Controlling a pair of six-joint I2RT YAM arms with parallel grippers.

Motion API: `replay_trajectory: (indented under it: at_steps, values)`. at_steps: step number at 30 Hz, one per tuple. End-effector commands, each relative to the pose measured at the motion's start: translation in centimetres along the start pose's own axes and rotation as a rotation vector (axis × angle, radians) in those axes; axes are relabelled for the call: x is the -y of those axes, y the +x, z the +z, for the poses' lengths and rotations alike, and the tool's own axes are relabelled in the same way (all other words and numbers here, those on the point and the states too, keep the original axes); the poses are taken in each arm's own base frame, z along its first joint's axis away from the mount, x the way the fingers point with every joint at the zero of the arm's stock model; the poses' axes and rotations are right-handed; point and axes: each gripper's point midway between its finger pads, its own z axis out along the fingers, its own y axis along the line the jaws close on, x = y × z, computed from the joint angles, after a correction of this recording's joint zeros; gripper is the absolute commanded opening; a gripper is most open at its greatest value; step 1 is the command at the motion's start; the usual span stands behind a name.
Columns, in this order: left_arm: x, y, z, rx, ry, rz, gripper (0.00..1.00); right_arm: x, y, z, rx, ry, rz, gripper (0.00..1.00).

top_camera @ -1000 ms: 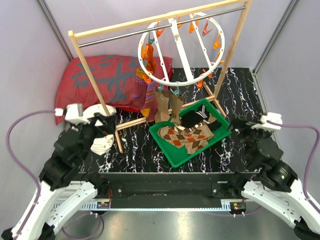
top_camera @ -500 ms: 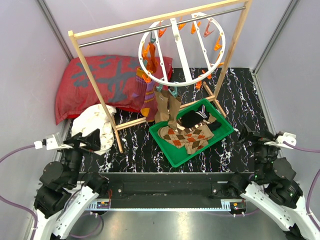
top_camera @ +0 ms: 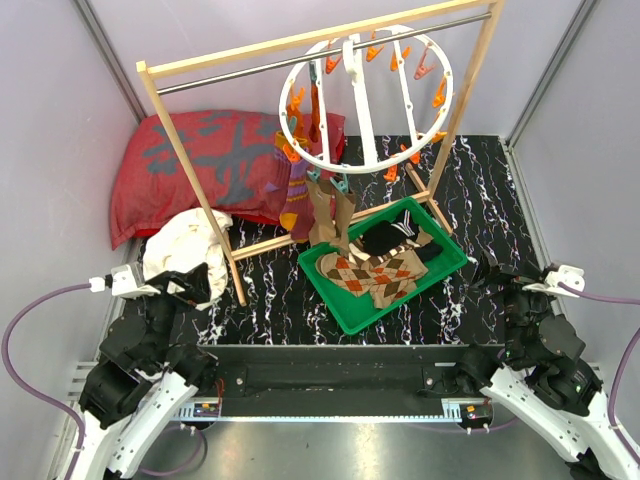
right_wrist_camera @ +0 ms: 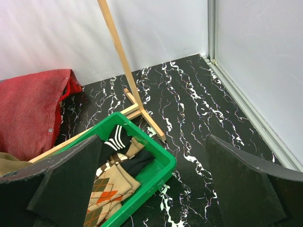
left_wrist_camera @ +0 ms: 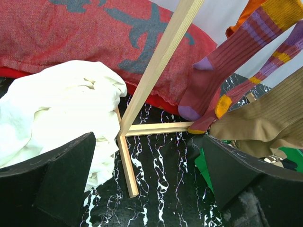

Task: Clip the socks to the hanger
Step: Reset both arms

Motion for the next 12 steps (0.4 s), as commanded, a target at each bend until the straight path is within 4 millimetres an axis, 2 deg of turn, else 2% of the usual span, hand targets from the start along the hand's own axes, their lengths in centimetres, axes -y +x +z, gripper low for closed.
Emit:
replay_trajectory:
  at_steps: [1,12]
  values:
    - [-0.75,-2.84,-1.91,0.164,0.039,-0.081,0.99,0.01,-0.19,-0.01,0.012,0.002,0.025,1.00]
    - [-0.90,-2.86,-1.90,0.167,0.030,-0.084,0.99,0.09,-0.16,-0.01,0.013,0.005,0.022,1.00]
